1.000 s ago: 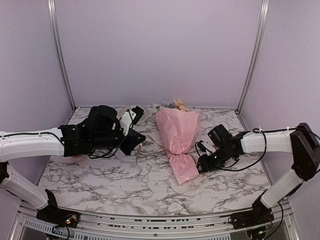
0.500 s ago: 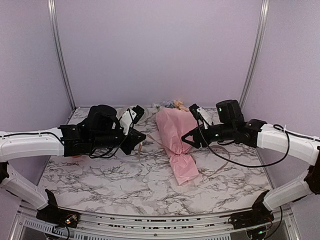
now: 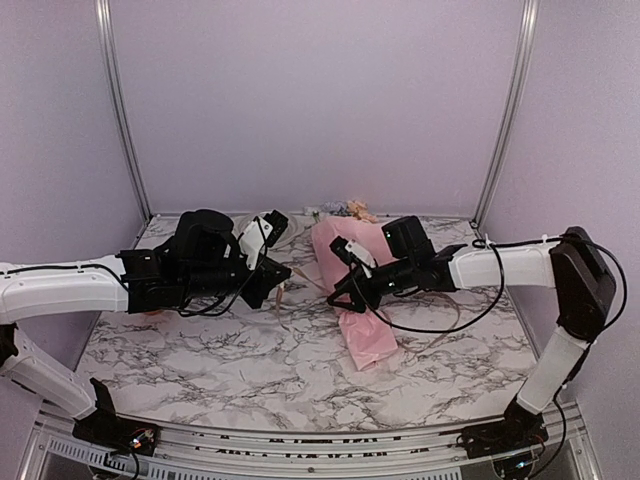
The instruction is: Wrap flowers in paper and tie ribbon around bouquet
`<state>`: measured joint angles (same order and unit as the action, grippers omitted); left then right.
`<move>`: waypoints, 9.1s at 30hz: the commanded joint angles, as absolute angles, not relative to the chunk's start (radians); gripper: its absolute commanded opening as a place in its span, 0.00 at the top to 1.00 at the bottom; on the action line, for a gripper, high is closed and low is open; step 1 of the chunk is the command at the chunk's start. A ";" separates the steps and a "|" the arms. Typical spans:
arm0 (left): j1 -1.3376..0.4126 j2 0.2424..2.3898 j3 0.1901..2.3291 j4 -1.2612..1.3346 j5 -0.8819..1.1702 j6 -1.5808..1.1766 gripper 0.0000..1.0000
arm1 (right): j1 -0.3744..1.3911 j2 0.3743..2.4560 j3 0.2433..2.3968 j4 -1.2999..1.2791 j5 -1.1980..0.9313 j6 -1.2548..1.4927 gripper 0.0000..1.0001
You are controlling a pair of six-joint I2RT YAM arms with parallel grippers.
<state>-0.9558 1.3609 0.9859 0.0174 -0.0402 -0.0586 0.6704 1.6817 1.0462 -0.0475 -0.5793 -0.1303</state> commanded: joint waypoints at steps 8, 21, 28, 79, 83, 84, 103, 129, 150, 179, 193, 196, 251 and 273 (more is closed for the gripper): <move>-0.959 1.354 0.972 0.031 -0.067 -0.045 1.00 | 0.662 1.758 1.058 0.055 -0.538 -0.143 0.98; -1.003 1.597 0.722 0.180 0.153 -0.148 1.00 | 0.642 1.695 0.990 0.154 -0.520 -0.009 1.00; -1.034 1.618 0.761 0.258 0.025 -0.058 0.42 | 0.643 1.695 0.981 0.155 -0.520 0.007 1.00; -0.971 2.091 1.185 0.624 0.000 -0.282 1.00 | 0.689 1.702 0.938 0.286 -0.322 0.589 0.96; -0.971 2.082 1.169 0.641 -0.003 -0.284 1.00 | 0.688 1.641 0.969 0.112 -0.214 0.509 0.71; -0.971 2.081 1.164 0.645 -0.006 -0.285 1.00 | 0.685 1.617 0.975 0.059 -0.181 0.487 0.66; -0.966 2.067 1.135 0.676 0.004 -0.287 1.00 | 0.165 1.439 0.779 -0.370 0.165 0.476 0.38; -0.969 2.061 1.123 0.692 0.007 -0.279 1.00 | 0.270 1.510 1.080 -0.310 -0.149 0.375 1.00; -0.986 2.042 1.092 0.721 -0.013 -0.258 1.00 | 0.880 2.053 1.981 -0.180 -0.126 0.377 1.00; -0.986 2.044 1.085 0.741 -0.012 -0.255 1.00 | 0.996 2.082 2.106 -0.364 -0.152 0.259 0.00; -0.986 2.043 1.084 0.741 -0.017 -0.258 1.00 | 0.633 1.561 1.493 -0.256 -0.022 0.274 0.08; -0.986 2.042 1.084 0.741 -0.014 -0.257 1.00 | 0.588 1.485 1.294 -0.187 -0.075 0.324 0.28; -0.843 1.449 0.896 0.058 -0.304 -0.353 0.01 | 0.689 1.717 1.111 -0.019 -0.401 0.355 1.00; -0.672 1.499 0.815 -0.263 -0.434 -0.609 0.23 | 0.684 1.745 1.121 -0.011 -0.433 0.355 1.00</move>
